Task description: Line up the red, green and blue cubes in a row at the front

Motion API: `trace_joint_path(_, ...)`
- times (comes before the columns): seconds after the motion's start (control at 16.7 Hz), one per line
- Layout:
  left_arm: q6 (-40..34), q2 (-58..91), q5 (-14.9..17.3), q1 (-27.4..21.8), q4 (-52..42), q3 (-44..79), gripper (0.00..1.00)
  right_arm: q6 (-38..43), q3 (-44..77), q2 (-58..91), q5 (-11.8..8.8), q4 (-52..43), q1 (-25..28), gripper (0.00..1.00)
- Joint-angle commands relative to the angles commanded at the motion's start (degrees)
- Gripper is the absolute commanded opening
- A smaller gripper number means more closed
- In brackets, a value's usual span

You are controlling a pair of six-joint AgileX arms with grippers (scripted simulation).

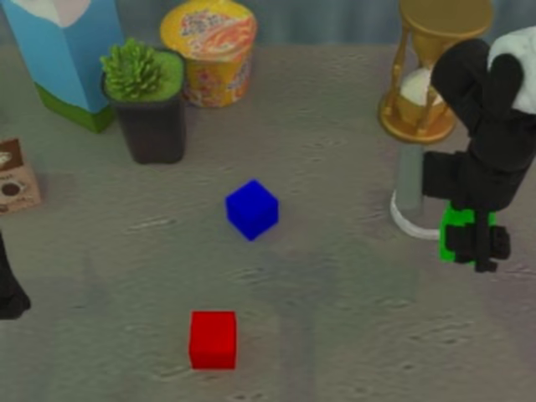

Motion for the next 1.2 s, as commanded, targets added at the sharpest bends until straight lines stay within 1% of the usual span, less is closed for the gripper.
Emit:
trace_joint_path(0.36,0.0,0.0,0.0,0.0,0.0,0.0,1.00,12.8,7.3,3.7,-0.2,-4.0,21.5,0.00)
trace_joint_path(0.42,0.0,0.0,0.0,0.0,0.0,0.0,1.00,14.8,8.4,4.1,-0.2,-4.5,24.7,0.00)
trace_joint_path(0.54,0.0,0.0,0.0,0.0,0.0,0.0,1.00,18.0,10.0,4.5,-0.1,-5.1,29.4,0.00)
trace_joint_path(0.66,0.0,0.0,0.0,0.0,0.0,0.0,1.00,19.8,10.8,4.6,-0.1,-5.4,31.6,0.00)
trace_joint_path(0.96,0.0,0.0,0.0,0.0,0.0,0.0,1.00,20.0,10.6,4.5,-0.1,-5.2,31.6,0.00)
trace_joint_path(1.2,0.0,0.0,0.0,0.0,0.0,0.0,1.00,20.1,6.8,6.7,-0.1,0.8,31.6,0.00)
